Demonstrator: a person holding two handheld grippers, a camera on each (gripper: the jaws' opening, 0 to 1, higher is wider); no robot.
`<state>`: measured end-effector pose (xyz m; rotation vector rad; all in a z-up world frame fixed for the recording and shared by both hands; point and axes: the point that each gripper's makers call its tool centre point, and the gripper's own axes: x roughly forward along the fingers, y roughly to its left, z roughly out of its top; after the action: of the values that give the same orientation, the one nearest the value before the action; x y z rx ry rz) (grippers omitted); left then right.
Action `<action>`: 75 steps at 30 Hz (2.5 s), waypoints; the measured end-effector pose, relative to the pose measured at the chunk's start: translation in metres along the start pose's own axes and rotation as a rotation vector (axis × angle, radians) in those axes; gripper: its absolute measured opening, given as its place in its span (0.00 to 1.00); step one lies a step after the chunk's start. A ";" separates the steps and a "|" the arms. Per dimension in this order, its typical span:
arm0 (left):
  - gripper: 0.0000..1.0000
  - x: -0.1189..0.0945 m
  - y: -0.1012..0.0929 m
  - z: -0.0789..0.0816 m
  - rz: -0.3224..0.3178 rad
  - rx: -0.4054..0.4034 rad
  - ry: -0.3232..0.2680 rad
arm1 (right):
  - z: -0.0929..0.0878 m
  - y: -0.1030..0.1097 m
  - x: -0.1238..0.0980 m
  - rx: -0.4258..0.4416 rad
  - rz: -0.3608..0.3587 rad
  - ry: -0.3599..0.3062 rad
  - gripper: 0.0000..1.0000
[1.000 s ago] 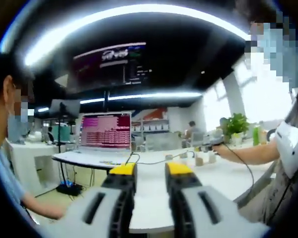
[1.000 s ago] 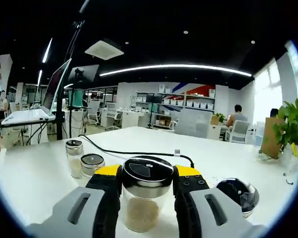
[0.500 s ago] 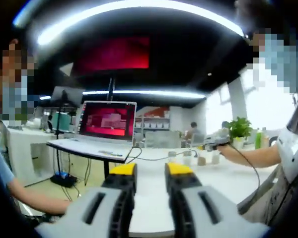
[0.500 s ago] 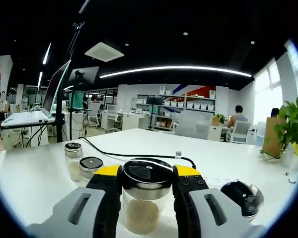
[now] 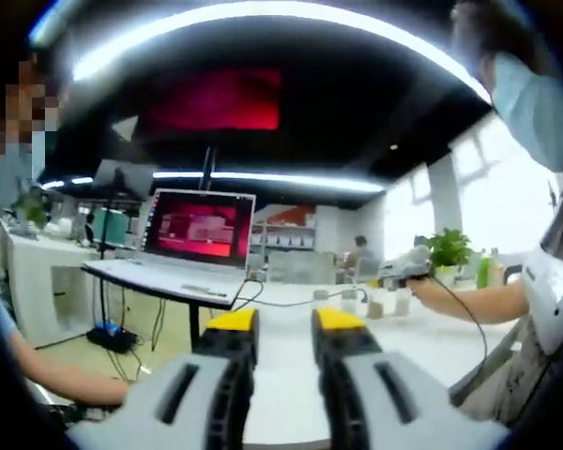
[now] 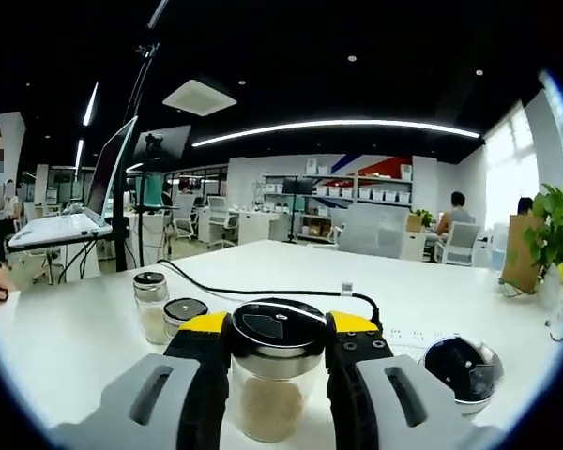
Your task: Rotate the seasoning bottle until the label or dispensing opening points toward the visible target arrow and the bottle remains upright within the marked orientation range
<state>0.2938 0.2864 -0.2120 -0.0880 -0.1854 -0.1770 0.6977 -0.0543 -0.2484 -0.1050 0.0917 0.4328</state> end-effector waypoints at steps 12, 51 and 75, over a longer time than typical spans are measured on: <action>0.24 0.028 -0.014 -0.003 -0.088 -0.021 -0.003 | 0.016 0.026 -0.059 0.173 0.134 -0.042 0.38; 0.23 0.097 -0.111 0.019 -0.433 0.166 -0.038 | -0.005 0.092 -0.165 0.023 0.274 -0.094 0.39; 0.23 0.086 -0.133 0.020 -0.436 0.167 -0.045 | -0.008 0.095 -0.179 0.072 0.369 -0.188 0.61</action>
<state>0.3494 0.1438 -0.1666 0.1171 -0.2618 -0.5928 0.4954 -0.0433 -0.2440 0.0247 -0.0599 0.8049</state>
